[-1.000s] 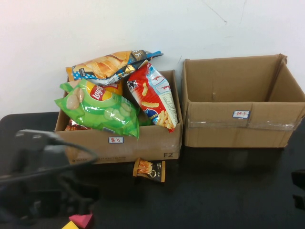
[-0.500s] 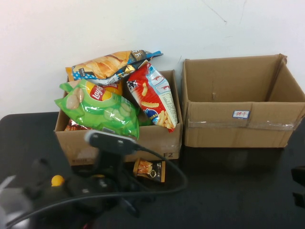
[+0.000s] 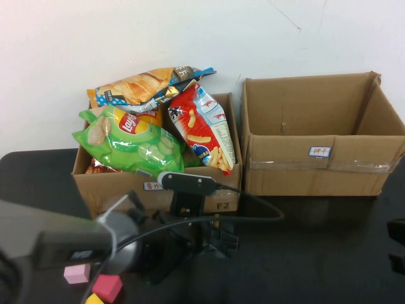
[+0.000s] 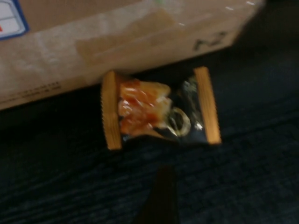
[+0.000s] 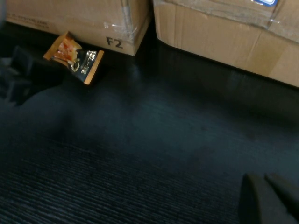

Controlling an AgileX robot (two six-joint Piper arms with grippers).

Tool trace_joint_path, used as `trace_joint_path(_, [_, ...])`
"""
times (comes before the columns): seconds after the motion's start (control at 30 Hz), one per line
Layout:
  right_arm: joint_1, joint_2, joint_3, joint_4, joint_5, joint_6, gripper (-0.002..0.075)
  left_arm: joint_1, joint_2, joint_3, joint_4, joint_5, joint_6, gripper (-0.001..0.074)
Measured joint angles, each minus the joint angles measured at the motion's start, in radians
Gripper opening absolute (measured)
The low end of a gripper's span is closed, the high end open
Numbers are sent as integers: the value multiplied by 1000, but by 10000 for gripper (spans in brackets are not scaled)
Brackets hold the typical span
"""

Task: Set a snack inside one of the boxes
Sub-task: Pick up the biscuit

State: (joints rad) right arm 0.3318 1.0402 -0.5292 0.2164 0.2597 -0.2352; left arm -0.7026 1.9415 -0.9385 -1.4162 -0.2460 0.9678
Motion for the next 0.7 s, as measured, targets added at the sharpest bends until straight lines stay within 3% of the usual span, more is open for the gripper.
trace_joint_path(0.7, [0, 0, 0, 0, 12, 0, -1, 20, 205, -180, -49, -52, 0, 632])
